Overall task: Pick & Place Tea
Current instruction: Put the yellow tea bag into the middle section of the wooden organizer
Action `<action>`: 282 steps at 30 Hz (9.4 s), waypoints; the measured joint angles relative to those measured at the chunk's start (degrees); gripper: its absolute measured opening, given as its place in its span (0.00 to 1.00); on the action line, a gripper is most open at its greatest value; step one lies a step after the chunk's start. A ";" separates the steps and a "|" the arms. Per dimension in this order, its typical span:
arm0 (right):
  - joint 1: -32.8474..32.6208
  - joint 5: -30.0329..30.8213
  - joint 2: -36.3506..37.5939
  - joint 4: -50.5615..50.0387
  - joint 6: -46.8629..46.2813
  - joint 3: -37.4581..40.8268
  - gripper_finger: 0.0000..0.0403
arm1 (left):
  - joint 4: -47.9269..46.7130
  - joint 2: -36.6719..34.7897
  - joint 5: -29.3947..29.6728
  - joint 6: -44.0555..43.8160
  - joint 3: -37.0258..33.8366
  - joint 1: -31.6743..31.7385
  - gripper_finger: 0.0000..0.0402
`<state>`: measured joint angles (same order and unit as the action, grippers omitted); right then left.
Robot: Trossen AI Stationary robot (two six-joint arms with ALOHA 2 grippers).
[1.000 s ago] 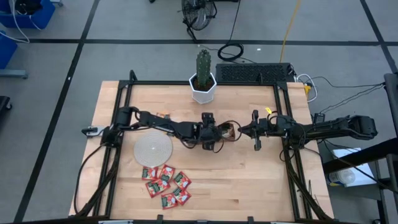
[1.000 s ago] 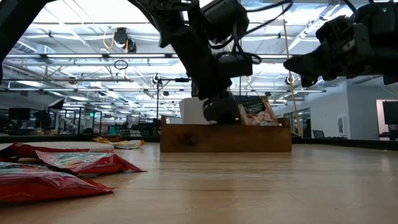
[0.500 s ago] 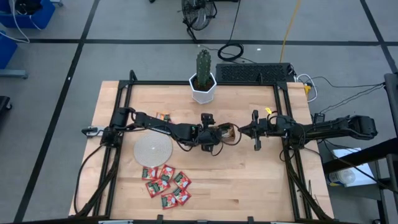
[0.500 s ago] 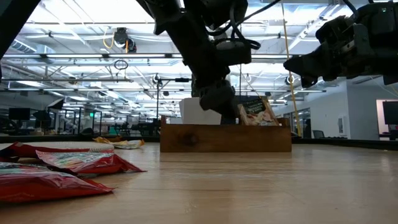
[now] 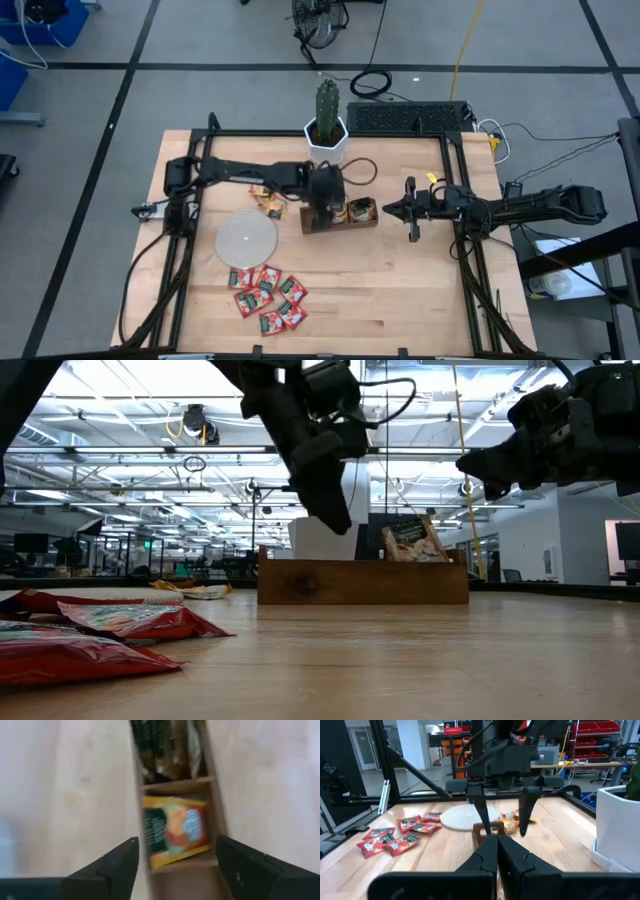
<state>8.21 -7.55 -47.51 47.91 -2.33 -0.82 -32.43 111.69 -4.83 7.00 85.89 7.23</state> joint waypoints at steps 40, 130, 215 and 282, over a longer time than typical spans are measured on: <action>0.00 0.00 0.00 0.09 0.00 0.02 0.00 | 6.11 9.27 -2.62 2.27 0.05 -2.50 0.00; 0.00 0.00 -0.20 -0.08 0.00 0.01 0.00 | -20.05 -14.77 26.50 -33.93 -24.79 5.76 0.68; -0.02 0.00 -0.17 -0.15 -0.01 0.01 0.00 | -9.10 -14.16 24.43 -38.19 -34.29 8.91 0.48; -0.01 0.00 -0.24 0.07 0.00 0.01 0.00 | 31.43 -23.14 -3.33 -16.58 -33.12 0.81 0.00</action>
<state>8.20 -7.55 -47.75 47.98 -2.33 -0.81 -1.00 88.55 -8.16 -9.58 52.77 8.04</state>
